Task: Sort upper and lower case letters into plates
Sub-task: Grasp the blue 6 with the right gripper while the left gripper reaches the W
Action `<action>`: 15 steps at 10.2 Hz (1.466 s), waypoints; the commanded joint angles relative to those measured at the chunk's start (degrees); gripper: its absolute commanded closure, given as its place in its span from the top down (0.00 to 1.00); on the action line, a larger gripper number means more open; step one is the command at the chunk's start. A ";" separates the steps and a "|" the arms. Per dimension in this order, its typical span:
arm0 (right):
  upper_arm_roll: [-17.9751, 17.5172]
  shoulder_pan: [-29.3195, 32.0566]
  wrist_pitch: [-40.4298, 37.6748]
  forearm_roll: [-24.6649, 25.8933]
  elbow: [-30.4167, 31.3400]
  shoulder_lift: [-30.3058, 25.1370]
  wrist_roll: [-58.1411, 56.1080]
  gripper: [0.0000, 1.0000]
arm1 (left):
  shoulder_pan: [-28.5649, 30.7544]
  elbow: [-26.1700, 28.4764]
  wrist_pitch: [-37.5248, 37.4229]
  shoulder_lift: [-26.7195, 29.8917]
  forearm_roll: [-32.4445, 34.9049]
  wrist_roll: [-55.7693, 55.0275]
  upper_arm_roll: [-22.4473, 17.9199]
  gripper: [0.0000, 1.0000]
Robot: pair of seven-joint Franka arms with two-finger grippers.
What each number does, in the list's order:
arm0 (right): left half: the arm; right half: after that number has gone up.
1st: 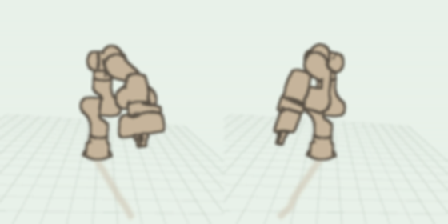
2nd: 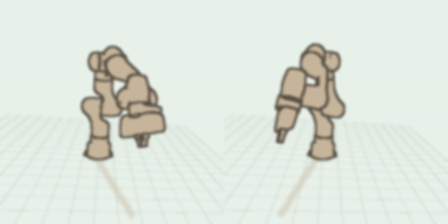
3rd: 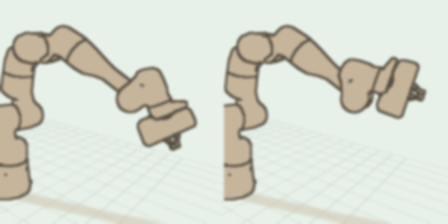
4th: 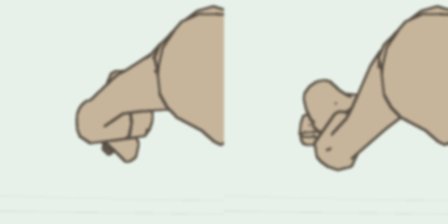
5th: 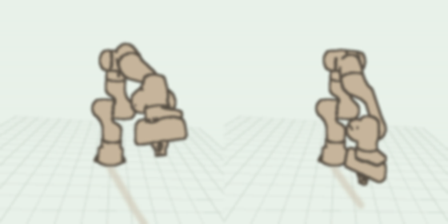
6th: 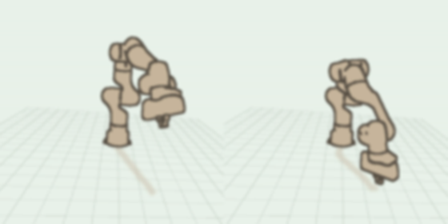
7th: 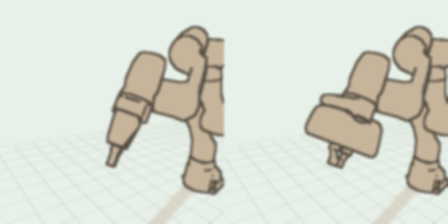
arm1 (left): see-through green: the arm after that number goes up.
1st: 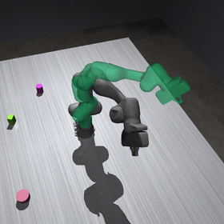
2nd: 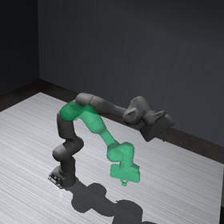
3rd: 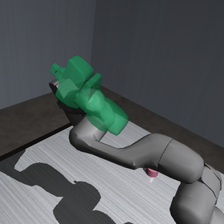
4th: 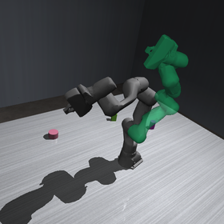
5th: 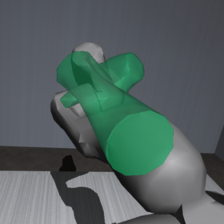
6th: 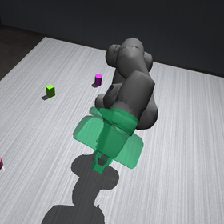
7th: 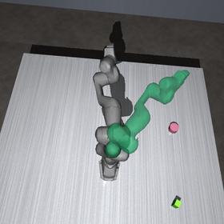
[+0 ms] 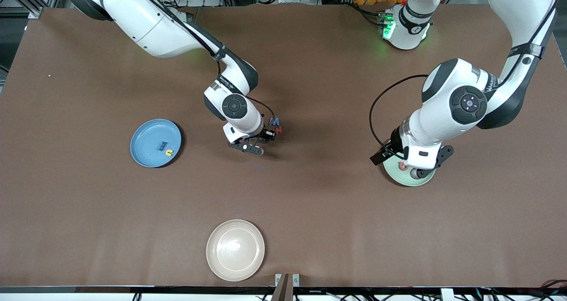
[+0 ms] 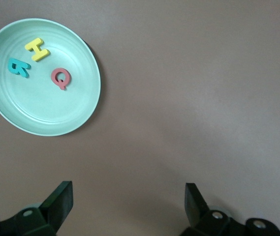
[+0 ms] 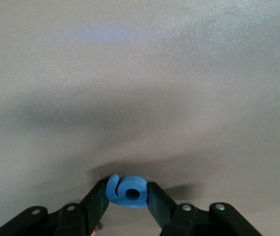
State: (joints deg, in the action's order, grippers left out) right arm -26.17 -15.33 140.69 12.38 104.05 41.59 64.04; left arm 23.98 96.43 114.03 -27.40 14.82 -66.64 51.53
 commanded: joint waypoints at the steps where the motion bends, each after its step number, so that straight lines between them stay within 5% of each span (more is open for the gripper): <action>1: 0.33 0.30 -0.42 0.45 -0.51 -0.28 3.01 0.02 | -0.16 -0.19 -1.27 1.12 -1.03 -1.39 0.50 1.00; 6: 0.07 1.43 -3.31 0.36 -1.22 -3.27 4.51 0.00 | -3.84 -0.36 -1.18 0.77 -0.24 -5.25 0.41 1.00; 10: -1.95 7.93 -9.89 0.36 -1.04 -5.99 0.49 0.00 | -7.79 -0.28 -0.22 0.06 1.51 -10.08 0.24 1.00; 11: -3.52 11.16 -11.57 0.27 -1.13 -6.69 -1.10 0.00 | -8.50 -0.28 0.04 -0.46 1.70 -12.35 0.24 1.00; 14: -15.55 31.09 -20.87 0.01 0.10 -6.79 -9.96 0.00 | -13.67 -0.28 2.68 -2.48 1.88 -20.69 -0.37 1.00; 15: -16.71 34.89 -24.38 0.01 0.19 -7.40 -14.34 0.00 | -15.35 -0.28 3.55 -3.18 1.79 -24.20 -0.73 1.00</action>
State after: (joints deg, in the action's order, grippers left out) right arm -38.91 12.63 119.59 12.41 102.18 35.88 54.51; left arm 11.31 96.52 116.10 -29.39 15.19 -85.74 51.60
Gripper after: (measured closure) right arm 0.634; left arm 0.000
